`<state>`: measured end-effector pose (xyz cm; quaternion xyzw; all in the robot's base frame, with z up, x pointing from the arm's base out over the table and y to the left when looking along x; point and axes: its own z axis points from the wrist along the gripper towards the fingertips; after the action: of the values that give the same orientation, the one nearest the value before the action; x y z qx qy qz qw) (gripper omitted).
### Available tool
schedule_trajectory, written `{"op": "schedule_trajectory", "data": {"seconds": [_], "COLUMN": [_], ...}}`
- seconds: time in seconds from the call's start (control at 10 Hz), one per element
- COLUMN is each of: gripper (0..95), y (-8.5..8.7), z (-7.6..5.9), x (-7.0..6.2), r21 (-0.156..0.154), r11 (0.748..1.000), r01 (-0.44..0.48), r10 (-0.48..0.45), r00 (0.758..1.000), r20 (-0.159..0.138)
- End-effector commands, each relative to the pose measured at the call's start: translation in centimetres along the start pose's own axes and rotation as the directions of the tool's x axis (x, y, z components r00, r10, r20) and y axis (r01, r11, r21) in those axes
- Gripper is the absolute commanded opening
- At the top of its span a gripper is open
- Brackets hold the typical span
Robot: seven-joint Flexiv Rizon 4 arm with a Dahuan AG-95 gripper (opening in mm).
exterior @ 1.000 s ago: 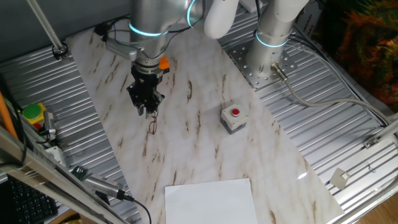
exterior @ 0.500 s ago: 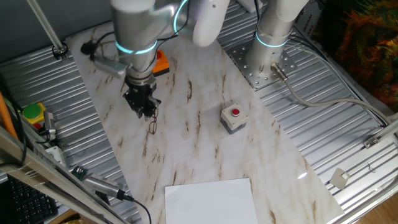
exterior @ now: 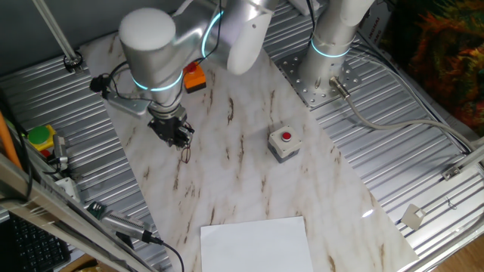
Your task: Unfold the leg of the glasses (with one hand)
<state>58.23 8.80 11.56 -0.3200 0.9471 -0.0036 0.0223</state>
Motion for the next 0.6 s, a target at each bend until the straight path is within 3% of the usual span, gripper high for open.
{"op": "schedule_trajectory", "data": {"seconds": [0.1,0.4,0.6], "gripper": [19.0,19.0,19.0], "y": [0.1,0.13,0.18], "z": [0.05,0.48,1.04], "x": [0.14,0.51,0.98], "r21": [-0.004,-0.01,-0.005], "r11": [1.0,0.999,0.998], "r01": [0.021,0.051,0.068], "r10": [-0.021,-0.052,-0.068], "r00": [1.0,0.997,0.994], "r20": [-0.019,-0.05,-0.087]}}
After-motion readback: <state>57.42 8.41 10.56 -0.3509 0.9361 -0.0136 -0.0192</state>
